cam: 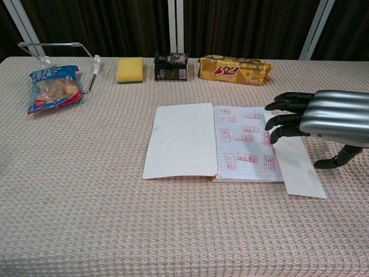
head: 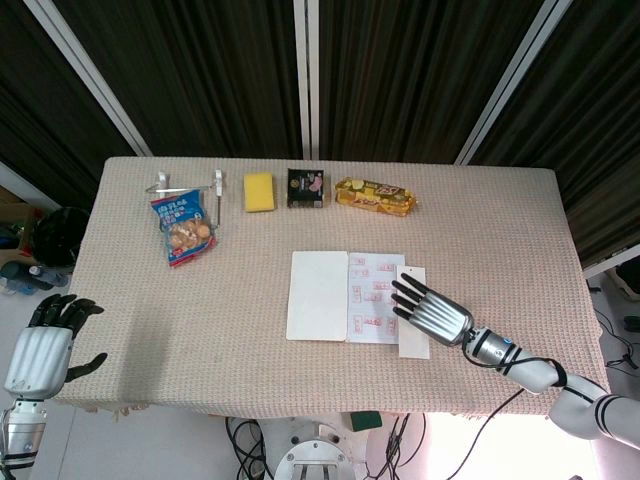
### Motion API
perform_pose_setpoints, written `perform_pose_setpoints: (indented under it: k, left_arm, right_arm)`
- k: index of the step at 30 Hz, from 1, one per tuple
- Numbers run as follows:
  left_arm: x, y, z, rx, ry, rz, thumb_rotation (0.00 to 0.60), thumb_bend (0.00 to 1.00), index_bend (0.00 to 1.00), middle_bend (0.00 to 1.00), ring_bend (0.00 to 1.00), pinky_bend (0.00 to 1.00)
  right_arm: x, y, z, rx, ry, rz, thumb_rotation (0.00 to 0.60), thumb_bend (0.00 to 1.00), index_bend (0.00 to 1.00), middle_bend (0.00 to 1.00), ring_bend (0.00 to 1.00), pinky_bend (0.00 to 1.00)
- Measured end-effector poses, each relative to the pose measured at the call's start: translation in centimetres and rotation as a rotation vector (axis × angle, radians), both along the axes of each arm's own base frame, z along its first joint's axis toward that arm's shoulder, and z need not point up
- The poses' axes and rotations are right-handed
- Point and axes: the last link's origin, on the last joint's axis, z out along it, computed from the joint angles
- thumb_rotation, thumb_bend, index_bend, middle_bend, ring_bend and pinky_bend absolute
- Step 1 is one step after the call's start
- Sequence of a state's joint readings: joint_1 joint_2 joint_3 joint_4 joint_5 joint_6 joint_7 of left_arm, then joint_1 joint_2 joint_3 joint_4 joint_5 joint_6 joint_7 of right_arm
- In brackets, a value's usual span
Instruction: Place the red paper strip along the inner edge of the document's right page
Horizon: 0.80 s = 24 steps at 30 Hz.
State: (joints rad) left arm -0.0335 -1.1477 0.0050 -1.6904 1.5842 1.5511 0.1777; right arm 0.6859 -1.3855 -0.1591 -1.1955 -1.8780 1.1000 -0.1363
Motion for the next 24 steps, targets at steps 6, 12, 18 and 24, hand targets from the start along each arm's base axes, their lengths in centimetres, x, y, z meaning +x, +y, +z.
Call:
perform_pose_setpoints:
  k: [6, 12, 18, 24]
  left_arm:
    - [0.2, 0.3, -0.2, -0.009, 0.002, -0.004, 0.6, 0.0, 0.32, 0.27, 0.17, 0.16]
    - [0.4, 0.2, -0.1, -0.005, 0.001, -0.003, 0.6, 0.0, 0.32, 0.27, 0.17, 0.16]
    - [0.2, -0.1, 0.1, 0.0, 0.003, 0.008, 0.6, 0.0, 0.32, 0.27, 0.17, 0.16]
    - [0.0, -0.3, 0.1, 0.004, 0.0, 0.01, 0.6, 0.0, 0.32, 0.27, 0.17, 0.16]
  right_arm:
    - [-0.2, 0.1, -0.3, 0.008, 0.01, -0.004, 0.6, 0.18, 0.28, 0.15, 0.0, 0.0]
    - [0.3, -0.2, -1.1, 0.027, 0.028, 0.006, 0.6, 0.18, 0.28, 0.15, 0.0, 0.0]
    - [0.4, -0.5, -1.5, 0.037, 0.051, 0.009, 0.6, 0.18, 0.28, 0.15, 0.0, 0.0]
    - [0.4, -0.7, -1.7, 0.036, 0.058, 0.006, 0.6, 0.21, 0.43, 0.17, 0.0, 0.0]
